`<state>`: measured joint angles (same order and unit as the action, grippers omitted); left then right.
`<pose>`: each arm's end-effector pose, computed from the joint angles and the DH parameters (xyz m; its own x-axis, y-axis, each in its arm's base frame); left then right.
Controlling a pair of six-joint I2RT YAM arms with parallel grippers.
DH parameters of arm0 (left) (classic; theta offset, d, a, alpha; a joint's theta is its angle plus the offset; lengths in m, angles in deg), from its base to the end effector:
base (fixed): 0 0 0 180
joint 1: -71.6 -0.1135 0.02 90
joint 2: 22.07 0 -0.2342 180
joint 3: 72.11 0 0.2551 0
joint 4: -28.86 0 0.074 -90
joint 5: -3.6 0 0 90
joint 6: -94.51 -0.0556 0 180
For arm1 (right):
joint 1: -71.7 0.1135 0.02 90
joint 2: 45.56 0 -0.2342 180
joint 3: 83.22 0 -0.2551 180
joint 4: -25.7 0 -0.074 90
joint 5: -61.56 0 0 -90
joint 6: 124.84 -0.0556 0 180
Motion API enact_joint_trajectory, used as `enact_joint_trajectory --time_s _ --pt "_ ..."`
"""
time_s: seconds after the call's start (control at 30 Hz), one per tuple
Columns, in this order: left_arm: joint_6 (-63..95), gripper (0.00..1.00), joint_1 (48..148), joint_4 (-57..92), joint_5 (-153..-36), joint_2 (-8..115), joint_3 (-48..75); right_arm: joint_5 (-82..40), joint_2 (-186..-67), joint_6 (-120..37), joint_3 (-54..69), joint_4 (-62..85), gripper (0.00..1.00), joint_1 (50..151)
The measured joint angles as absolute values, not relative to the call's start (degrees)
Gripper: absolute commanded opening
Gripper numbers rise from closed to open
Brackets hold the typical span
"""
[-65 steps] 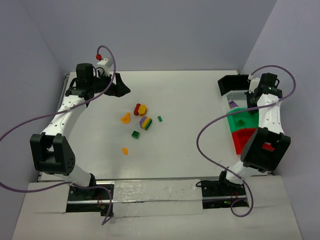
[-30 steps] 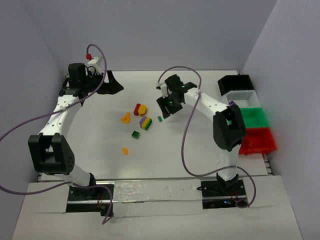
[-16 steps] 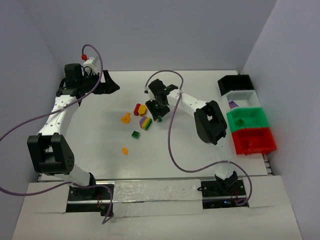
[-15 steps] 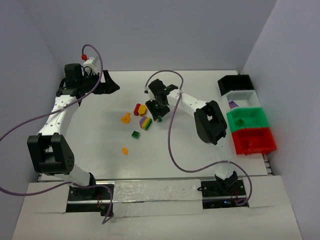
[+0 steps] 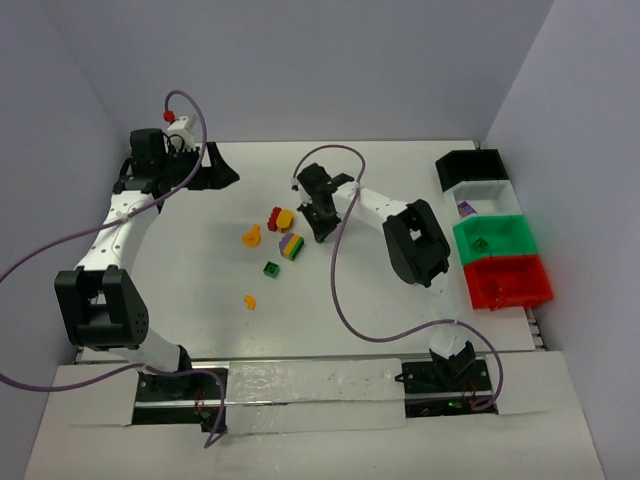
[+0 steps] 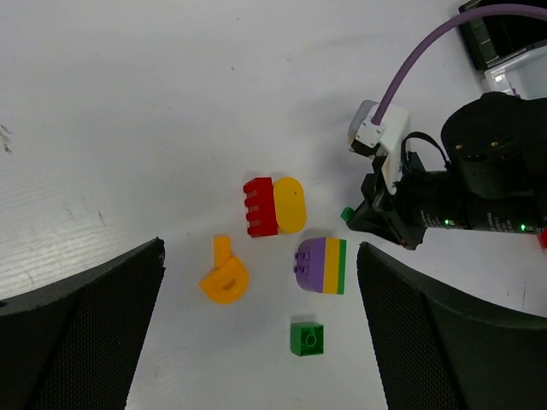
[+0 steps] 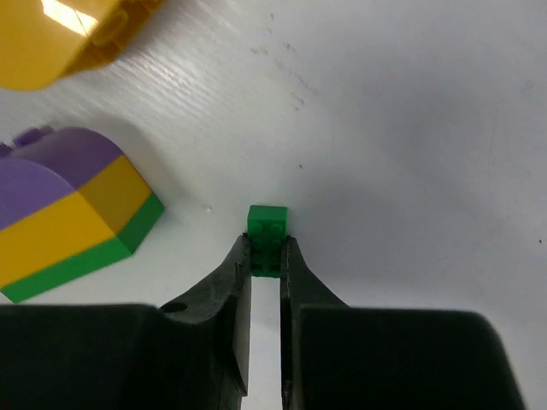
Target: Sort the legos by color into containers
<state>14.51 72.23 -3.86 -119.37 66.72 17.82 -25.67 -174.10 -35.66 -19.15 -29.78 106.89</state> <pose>0.3725 -0.0344 0.2895 -0.5978 -0.1391 -0.7895 0.3747 0.8221 -0.4286 0.3770 0.2691 0.1208 -0.7666 -0.5231 -0.3725 -0.5794 0.8135 0.0502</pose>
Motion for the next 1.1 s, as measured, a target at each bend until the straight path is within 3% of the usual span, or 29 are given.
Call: enact_joint_trajectory --time_s 0.23,0.5,0.63,0.77,0.87,0.97,1.03,1.1 --pt "13.4 0.99 72.2 -3.9 -119.4 66.5 17.5 -22.6 -160.4 -32.7 -5.4 -29.5 0.0 98.1" --pt "11.1 0.99 74.8 -3.8 -119.7 66.1 15.8 -26.7 -134.9 -24.3 0.9 -29.9 0.0 66.0" --pt "9.4 0.98 77.1 -3.9 -119.9 66.1 15.6 -28.2 -132.4 -19.0 1.5 -31.0 0.0 54.1" --pt "7.1 0.97 78.1 -5.0 -120.3 66.1 15.6 -28.4 -135.1 -14.5 2.9 -32.8 0.03 49.0" --pt "4.5 0.98 78.8 -6.5 -120.1 66.1 15.5 -28.1 -137.8 -12.1 4.4 -33.4 0.13 47.6" --pt "1.9 0.97 79.5 -7.4 -120.1 66.1 14.3 -28.0 -139.8 -10.8 5.9 -33.3 0.34 47.1" --pt "-0.4 0.97 79.8 -8.4 -120.1 65.8 12.9 -28.0 -141.0 -10.3 6.2 -33.3 0.56 47.0" --pt "-3.1 0.96 79.8 -9.7 -120.5 65.4 11.1 -28.0 -142.4 -10.1 6.2 -32.9 0.65 47.0"
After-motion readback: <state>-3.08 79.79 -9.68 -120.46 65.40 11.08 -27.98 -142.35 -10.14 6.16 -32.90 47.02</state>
